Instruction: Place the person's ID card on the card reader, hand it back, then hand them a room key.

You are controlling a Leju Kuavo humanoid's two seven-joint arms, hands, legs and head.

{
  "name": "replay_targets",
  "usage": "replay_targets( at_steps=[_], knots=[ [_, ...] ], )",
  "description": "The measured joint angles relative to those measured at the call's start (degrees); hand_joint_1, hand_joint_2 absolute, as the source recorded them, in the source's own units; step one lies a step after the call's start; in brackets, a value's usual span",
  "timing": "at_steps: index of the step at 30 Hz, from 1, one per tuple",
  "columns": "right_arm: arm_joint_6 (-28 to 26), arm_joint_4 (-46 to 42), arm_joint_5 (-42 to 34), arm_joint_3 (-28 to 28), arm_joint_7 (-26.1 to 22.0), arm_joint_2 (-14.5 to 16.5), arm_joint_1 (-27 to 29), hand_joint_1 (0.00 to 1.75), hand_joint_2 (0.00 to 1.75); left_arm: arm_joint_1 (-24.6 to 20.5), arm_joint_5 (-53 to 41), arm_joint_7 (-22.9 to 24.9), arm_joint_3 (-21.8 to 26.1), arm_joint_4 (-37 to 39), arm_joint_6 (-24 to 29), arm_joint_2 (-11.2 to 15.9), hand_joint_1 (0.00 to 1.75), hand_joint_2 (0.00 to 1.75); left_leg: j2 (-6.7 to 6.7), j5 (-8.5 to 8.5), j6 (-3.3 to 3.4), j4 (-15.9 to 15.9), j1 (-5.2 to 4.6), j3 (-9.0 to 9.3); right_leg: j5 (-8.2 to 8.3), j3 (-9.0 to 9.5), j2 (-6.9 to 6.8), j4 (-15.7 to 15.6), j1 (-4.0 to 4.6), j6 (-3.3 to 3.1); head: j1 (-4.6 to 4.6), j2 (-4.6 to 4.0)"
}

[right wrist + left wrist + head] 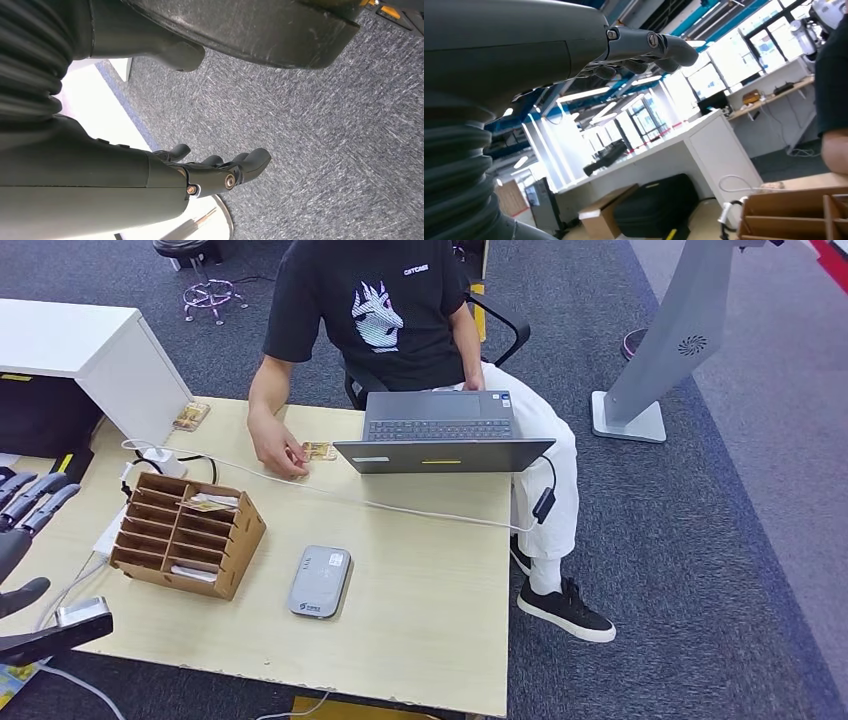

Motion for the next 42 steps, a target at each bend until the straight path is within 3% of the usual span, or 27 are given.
replay_targets(
  at_steps=[7, 14, 19, 30, 42],
  knots=[
    [0.0, 0.0, 0.1, 0.0, 0.1, 0.0, 0.0, 0.0, 1.75, -7.8, -8.0, 0.6, -8.5, 6.7, 3.8, -3.3, 0.0, 1.75, -0.08, 0.03, 0.0, 0.0, -0.01, 0.02, 0.02, 0.04, -0.04, 0.0, -0.01, 0.0, 0.01, 0.0],
    [0.0, 0.0, 0.7, 0.1, 0.1, 0.0, -0.2, 0.0, 1.75, -16.7, -15.8, 0.4, -18.4, 18.1, 15.2, -12.6, 0.0, 1.75, -0.1, 0.05, 0.0, 0.0, -0.03, 0.02, 0.04, 0.07, -0.05, 0.0, -0.03, 0.01, 0.01, 0.0],
    [-0.1, 0.0, 1.0, 0.1, 0.1, 0.0, -0.2, 0.0, 1.75, -20.4, -17.8, 1.0, -23.0, 23.8, 17.9, -17.9, 0.0, 1.75, -0.07, 0.04, 0.0, 0.0, -0.03, 0.02, 0.05, 0.02, -0.02, 0.0, -0.02, 0.0, 0.01, 0.0],
    [-0.1, 0.0, 1.1, 0.2, 0.0, 0.0, -0.2, 0.0, 1.75, -23.7, -19.4, 1.1, -26.3, 29.3, 21.6, -24.4, 0.0, 1.75, -0.01, 0.04, 0.0, 0.0, -0.02, 0.01, 0.05, -0.02, 0.04, 0.0, -0.01, 0.0, 0.01, 0.0],
    [0.0, 0.1, 0.7, 0.2, -1.4, -0.1, -0.2, 0.0, 1.75, -26.7, -20.7, 1.1, -27.1, 32.8, 21.5, -26.9, 0.0, 1.75, -0.01, 0.05, -0.01, 0.0, -0.02, 0.01, 0.05, -0.03, 0.05, 0.0, -0.01, 0.0, 0.01, 0.0]
  ],
)
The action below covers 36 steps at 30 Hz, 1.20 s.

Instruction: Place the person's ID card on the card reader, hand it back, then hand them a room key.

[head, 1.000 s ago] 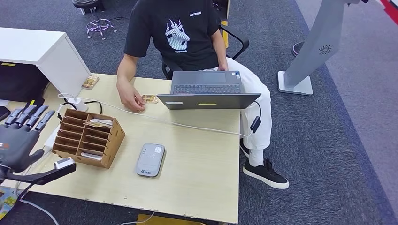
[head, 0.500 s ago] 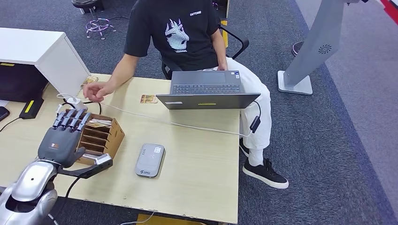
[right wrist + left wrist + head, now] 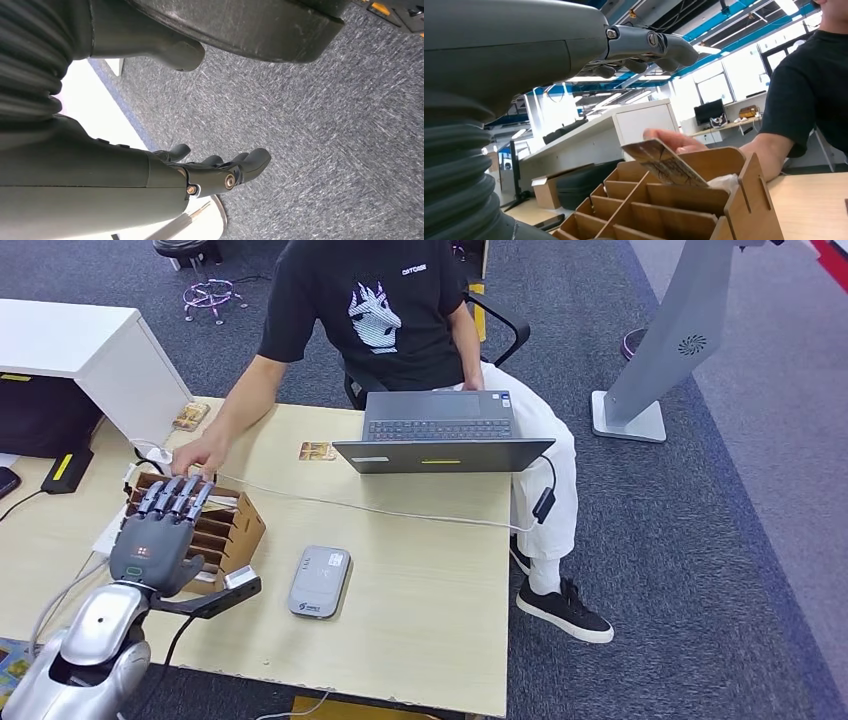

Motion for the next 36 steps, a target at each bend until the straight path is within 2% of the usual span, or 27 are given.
replay_targets(
  at_steps=[14, 22, 36],
  knots=[
    [0.1, 0.1, -0.6, 0.0, -0.2, 0.0, 0.0, 0.0, 1.75, -2.2, 0.2, 0.0, -0.3, 0.7, -0.7, 0.6, 0.0, 1.75, 0.0, 0.0, 0.0, 0.0, 0.0, 0.0, 0.0, 0.0, 0.0, 0.0, 0.0, -0.01, 0.0, 0.0],
    [0.0, 0.2, -0.6, 0.0, -0.5, 0.0, 0.0, 0.0, 1.75, -3.3, 1.3, 0.0, -0.3, 0.7, -2.0, 2.2, 0.0, 1.75, 0.01, 0.0, 0.0, 0.0, 0.0, 0.0, 0.0, 0.0, 0.0, 0.0, 0.0, -0.01, 0.0, 0.0],
    [-0.3, 0.3, -0.8, 0.0, -0.4, 0.0, 0.0, 0.0, 1.75, -3.3, 2.0, -0.2, -0.4, 0.7, -1.9, 2.1, 0.0, 1.75, 0.01, 0.0, 0.0, 0.0, 0.0, 0.0, 0.0, -0.01, 0.0, 0.0, 0.0, -0.01, -0.01, 0.0]
  ],
)
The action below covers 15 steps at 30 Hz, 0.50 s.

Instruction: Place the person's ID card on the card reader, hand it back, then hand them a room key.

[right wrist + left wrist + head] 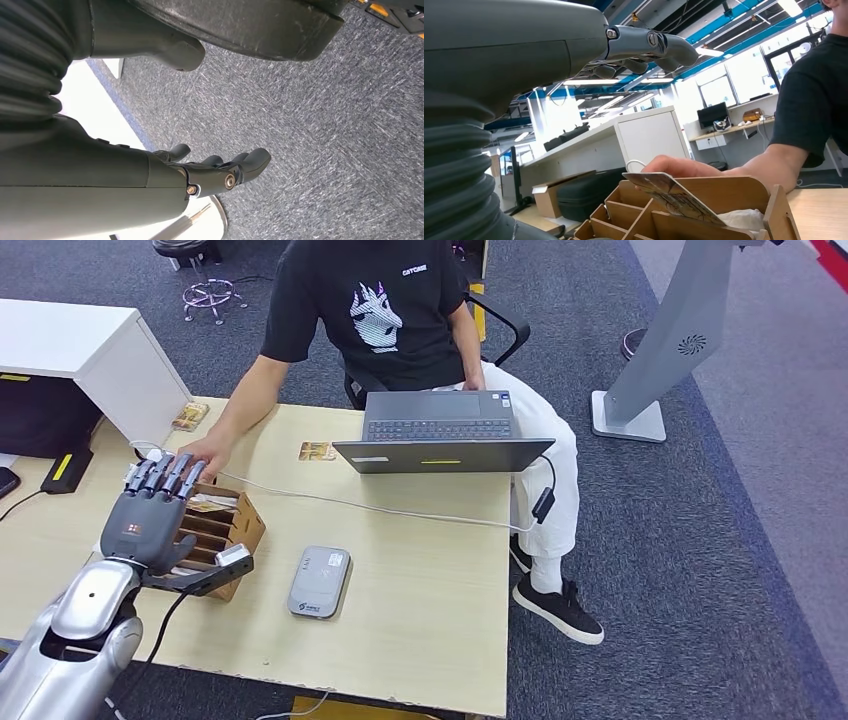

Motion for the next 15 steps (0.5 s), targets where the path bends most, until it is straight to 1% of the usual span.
replay_targets(
  at_steps=[10, 15],
  knots=[
    [-0.4, 0.0, 0.0, 0.0, 0.1, 0.0, 0.0, 0.0, 1.75, 0.7, 1.3, -1.0, -0.7, -0.3, 0.2, -1.6, 0.0, 1.75, 0.01, 0.0, 0.0, 0.0, 0.0, 0.0, 0.0, 0.0, 0.0, 0.0, 0.0, 0.0, 0.0, 0.0],
    [-0.5, 0.0, 0.0, 0.0, -0.3, 0.0, 0.0, 0.0, 1.75, 1.1, 0.4, -0.5, -2.2, -0.8, -0.3, -1.9, 0.0, 1.75, 0.02, 0.0, 0.0, 0.0, 0.0, -0.01, 0.0, -0.01, 0.01, 0.0, 0.0, 0.0, 0.01, 0.0]
  ],
)
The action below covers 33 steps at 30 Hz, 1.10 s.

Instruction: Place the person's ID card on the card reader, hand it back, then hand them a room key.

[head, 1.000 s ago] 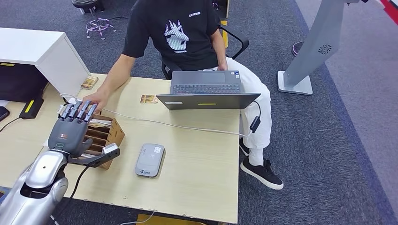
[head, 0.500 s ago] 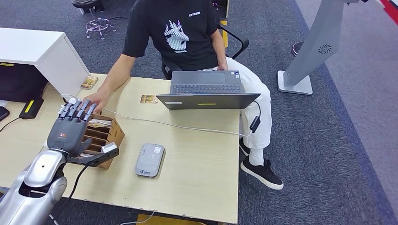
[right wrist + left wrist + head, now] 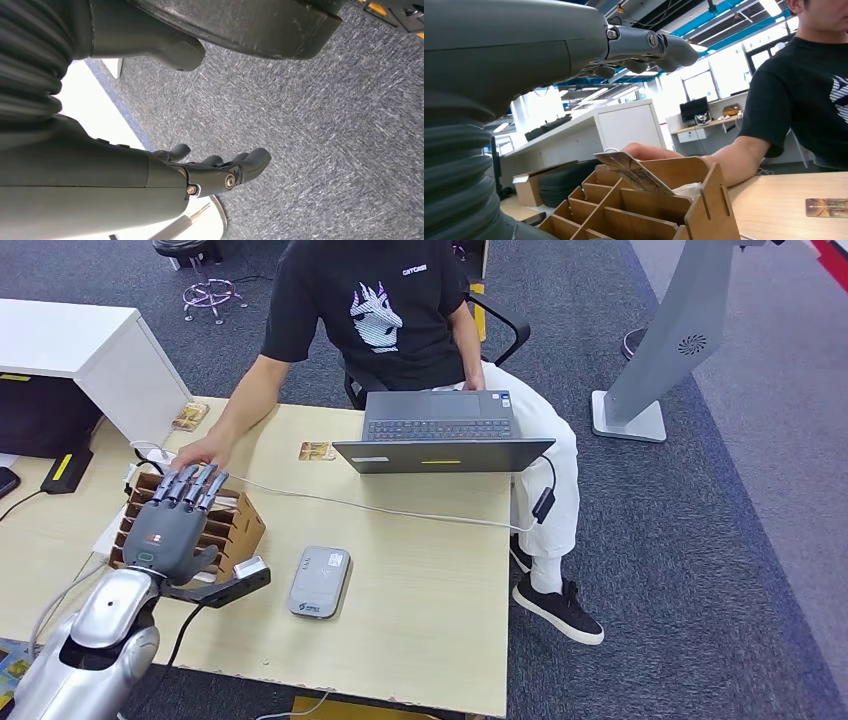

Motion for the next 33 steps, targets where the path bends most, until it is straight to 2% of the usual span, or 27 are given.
replay_targets(
  at_steps=[8, 15, 21, 33],
  knots=[
    [-0.1, 0.0, 0.0, 0.0, -0.2, -0.2, 0.1, 0.0, 1.75, -2.5, 0.6, 0.7, 0.4, 0.2, -2.2, 4.6, 0.0, 1.75, 0.0, 0.03, -0.03, 0.0, 0.01, 0.01, 0.01, -0.01, 0.0, 0.1, 0.0, -0.02, -0.01, 0.0],
    [-0.1, 0.0, 0.0, 0.0, -0.2, -0.2, 0.1, 0.0, 1.75, -3.2, 0.7, 0.8, 0.8, 0.4, -2.6, 6.3, 0.0, 1.75, 0.0, 0.03, -0.03, 0.0, 0.0, 0.0, 0.01, -0.01, 0.0, 0.0, -0.01, -0.02, 0.01, 0.0],
    [-0.1, 0.0, 0.0, 0.0, -0.2, -0.3, 0.1, 0.0, 1.75, -5.7, 1.7, 1.0, 2.8, 1.7, -3.8, 8.5, 0.0, 1.75, 0.01, 0.04, -0.03, 0.0, 0.01, 0.0, 0.02, -0.03, 0.0, 0.1, 0.0, -0.03, -0.01, 0.0],
    [-0.1, 0.0, 0.9, 0.0, 0.0, -0.4, 0.1, 0.0, 1.75, -6.5, 1.1, 0.0, 5.0, 4.5, -0.6, 7.7, 0.0, 1.75, 0.0, 0.04, -0.01, 0.0, -0.01, -0.01, 0.02, -0.03, 0.0, 0.0, -0.01, -0.03, 0.0, 0.0]
  ],
)
